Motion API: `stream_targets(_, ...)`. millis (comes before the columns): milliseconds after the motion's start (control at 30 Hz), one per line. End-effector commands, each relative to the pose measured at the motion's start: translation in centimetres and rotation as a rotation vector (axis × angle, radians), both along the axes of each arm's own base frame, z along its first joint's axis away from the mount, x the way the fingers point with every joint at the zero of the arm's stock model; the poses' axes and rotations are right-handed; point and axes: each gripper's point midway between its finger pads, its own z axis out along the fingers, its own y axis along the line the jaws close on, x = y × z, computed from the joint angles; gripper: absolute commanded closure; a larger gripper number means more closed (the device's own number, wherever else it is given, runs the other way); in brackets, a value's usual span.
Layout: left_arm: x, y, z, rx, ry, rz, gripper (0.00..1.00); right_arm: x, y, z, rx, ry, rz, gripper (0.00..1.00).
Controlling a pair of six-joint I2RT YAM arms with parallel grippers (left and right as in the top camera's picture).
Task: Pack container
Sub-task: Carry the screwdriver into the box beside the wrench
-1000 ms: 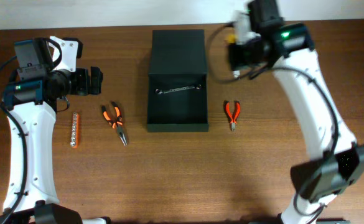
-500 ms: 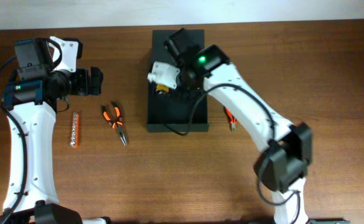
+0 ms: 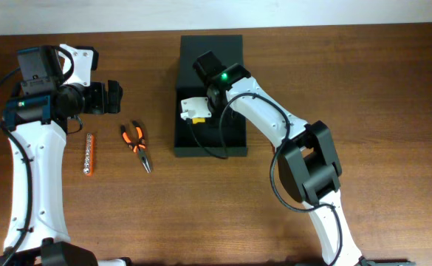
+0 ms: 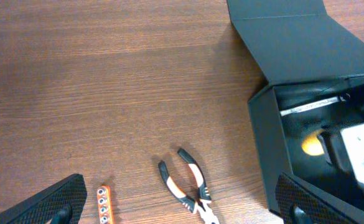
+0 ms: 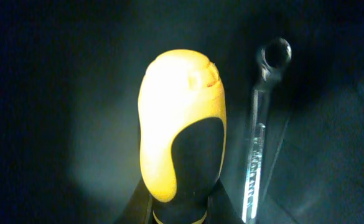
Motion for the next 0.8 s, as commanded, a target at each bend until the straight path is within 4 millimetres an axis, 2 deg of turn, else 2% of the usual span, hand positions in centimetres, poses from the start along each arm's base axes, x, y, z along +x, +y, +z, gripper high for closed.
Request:
stream_targets(0, 0.4, 0.2, 0.6, 0.012, -0.015, -0.01, 0.0, 1.6, -1.3, -0.5, -0.005, -0.026, -0.013, 0.87)
stream_targets(100, 0.4, 0.2, 0.6, 0.012, -0.015, -0.01, 0.0, 2.0, -1.6, -0.5, 0.001, -0.03, -0.031, 0.67)
stream_targets(200, 0.4, 0.2, 0.6, 0.012, -0.015, -0.01, 0.0, 2.0, -1.6, -0.5, 0.006, -0.021, -0.079, 0.55)
stream_targets(267, 0.4, 0.2, 0.6, 0.012, -0.015, -0.01, 0.0, 2.1, -1.7, -0.4, -0.005, -0.026, -0.134, 0.36)
stream_targets(300, 0.4, 0.2, 0.6, 0.012, -0.015, -0.01, 0.0, 2.2, -1.9, -0.1, -0.017, -0.034, -0.158, 0.31)
stream_targets(400, 0.4, 0.2, 0.6, 0.012, -0.015, -0.01, 0.01, 1.5, -2.1, 1.0, -0.06, -0.049, -0.182, 0.29)
stream_targets(467, 0.4, 0.2, 0.6, 0.012, -0.015, -0.01, 0.01, 0.9, -2.0, 2.5, -0.074, -0.055, -0.172, 0.37)
stream_targets(500, 0.4, 0.2, 0.5, 0.012, -0.015, -0.01, 0.0, 0.5, -1.8, 3.4, -0.07, -0.058, -0.165, 0.41)
stream_targets(600, 0.4, 0.2, 0.6, 0.012, -0.016, -0.01, 0.0, 0.0, -0.9, 7.7, -0.018, -0.09, -0.23, 0.42)
stream_targets(767, 0.6, 0.2, 0.7, 0.014, -0.025, -0.01, 0.0, -0.2, -0.4, 17.3, 0.161, -0.167, -0.436, 0.41)
